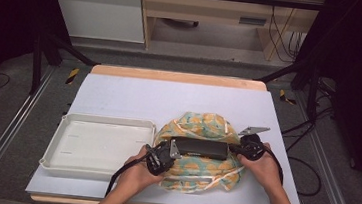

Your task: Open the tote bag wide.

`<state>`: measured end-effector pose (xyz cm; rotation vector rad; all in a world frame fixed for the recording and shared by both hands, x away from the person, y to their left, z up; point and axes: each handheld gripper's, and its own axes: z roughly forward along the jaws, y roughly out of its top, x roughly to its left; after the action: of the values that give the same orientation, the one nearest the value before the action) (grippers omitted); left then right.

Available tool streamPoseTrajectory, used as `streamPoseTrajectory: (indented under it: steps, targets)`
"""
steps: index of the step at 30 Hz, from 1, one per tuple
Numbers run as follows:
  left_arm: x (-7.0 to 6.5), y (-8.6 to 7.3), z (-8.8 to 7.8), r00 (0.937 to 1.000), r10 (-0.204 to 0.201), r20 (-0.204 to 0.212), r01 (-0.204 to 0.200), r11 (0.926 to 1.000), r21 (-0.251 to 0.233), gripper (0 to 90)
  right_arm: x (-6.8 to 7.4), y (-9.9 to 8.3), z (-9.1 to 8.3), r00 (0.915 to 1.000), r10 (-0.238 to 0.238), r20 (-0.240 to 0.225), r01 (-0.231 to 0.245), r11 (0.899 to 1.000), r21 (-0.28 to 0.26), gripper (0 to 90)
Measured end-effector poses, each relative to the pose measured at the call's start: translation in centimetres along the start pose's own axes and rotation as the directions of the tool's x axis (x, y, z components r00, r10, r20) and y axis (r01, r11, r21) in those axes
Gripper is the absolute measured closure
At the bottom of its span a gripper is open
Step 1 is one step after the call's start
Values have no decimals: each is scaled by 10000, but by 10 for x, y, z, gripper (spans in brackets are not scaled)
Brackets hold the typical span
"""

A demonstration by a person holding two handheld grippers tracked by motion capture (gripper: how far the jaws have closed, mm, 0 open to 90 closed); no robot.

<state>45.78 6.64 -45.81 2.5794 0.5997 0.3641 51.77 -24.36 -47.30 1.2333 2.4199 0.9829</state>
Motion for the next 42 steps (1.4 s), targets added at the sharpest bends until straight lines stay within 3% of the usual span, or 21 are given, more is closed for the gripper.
streamPoseTrajectory:
  steps: [4,5,8,9,10,11,13,16,18,23,29,31,34,36,42]
  targets:
    - [0,1,-6,10000,32,34,-30,9994,-345,900,0,0,-4,9998,-107,144,113,9989,-446,900]
    - [-1,2,-11,9999,-82,120,90,9981,-617,900,2,2,-12,9997,-72,254,95,9956,-937,900]
    - [0,8,-28,9995,5,330,31,9941,-1081,900,3,4,-23,9990,-115,423,170,9911,-1324,900]
    - [3,13,-40,9993,-26,361,80,9883,-1525,900,6,5,-36,9980,-196,608,299,9844,-1736,900]
    - [3,13,-40,9993,-26,361,80,9883,-1525,900,6,5,-36,9980,-196,608,299,9844,-1736,900]
    - [4,17,-47,9996,-27,276,74,9855,-1694,900,11,4,-48,9972,-284,686,423,9765,-2114,900]
    - [13,28,-61,9998,-103,-168,65,9775,-2110,900,17,1,-57,9977,-237,630,382,9704,-2385,900]
    - [23,36,-63,9987,-195,-476,83,9741,-2258,900,27,-4,-65,9980,-384,509,505,9633,-2638,900]
    - [32,42,-59,9964,-347,-771,163,9735,-2280,900,38,-10,-69,9974,-598,394,682,9614,-2665,900]
    - [52,55,-42,9955,-535,-786,359,9771,-2096,900,60,-23,-69,9909,-1340,157,1335,9566,-2591,900]
    - [52,61,-30,9966,-237,-793,84,9821,-1880,900,64,-31,-62,9895,-1447,-56,1383,9556,-2602,900]
    - [53,61,-29,9965,-220,-811,70,9835,-1808,900,66,-32,-59,9889,-1478,-134,1398,9577,-2514,900]
    - [59,59,-22,9911,-294,-1299,99,9889,-1485,900,71,-35,-52,9856,-1683,-190,1604,9635,-2146,900]
    - [68,54,-15,9876,-740,-1382,556,9896,-1324,900,72,-37,-45,9858,-1678,-51,1646,9719,-1681,900]
    - [81,46,5,9831,-1204,-1381,1136,9919,-565,900,64,-41,-37,9911,-1333,-2,1325,9857,-1040,900]
